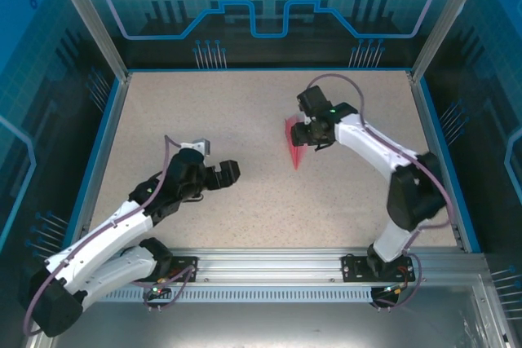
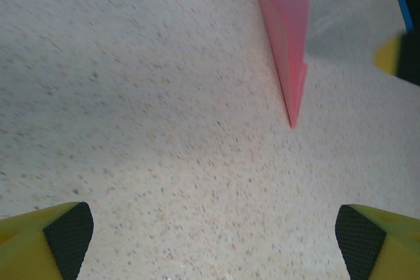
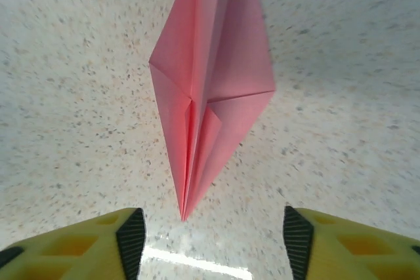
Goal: Fold a paper plane with a square sheet of paper (fold left side to right side)
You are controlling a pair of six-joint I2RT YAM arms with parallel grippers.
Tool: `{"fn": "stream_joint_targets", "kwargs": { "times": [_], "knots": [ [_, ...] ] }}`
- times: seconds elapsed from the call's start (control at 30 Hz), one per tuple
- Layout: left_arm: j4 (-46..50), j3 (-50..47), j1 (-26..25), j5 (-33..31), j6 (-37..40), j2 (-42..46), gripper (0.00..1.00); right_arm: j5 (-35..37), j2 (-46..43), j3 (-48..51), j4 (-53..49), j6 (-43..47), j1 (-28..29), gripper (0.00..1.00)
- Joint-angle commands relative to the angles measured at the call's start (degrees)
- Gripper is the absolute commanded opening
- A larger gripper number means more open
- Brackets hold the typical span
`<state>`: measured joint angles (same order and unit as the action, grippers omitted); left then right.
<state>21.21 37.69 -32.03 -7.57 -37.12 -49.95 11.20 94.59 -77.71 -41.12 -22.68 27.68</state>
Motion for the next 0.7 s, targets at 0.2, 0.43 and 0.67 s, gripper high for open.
{"fn": "stream_joint_targets", "kwargs": {
  "times": [0.2,0.43,0.67],
  "knots": [
    [1.0,3.1,6.7,-21.3,6.2,2.2,0.99,2.3,-22.3,17.5,10.1,5.7,-8.3,0.99],
    [-16.5,-3.8,7.9,-36.6,23.3,0.1,0.99,4.1,-30.8,32.2,24.2,6.6,-17.7,0.99],
    [-39.4,-12.6,12.8,-30.4,38.0,-11.5,0.99,5.0,-26.2,46.3,47.5,13.6,-22.1,0.99]
  ]
}}
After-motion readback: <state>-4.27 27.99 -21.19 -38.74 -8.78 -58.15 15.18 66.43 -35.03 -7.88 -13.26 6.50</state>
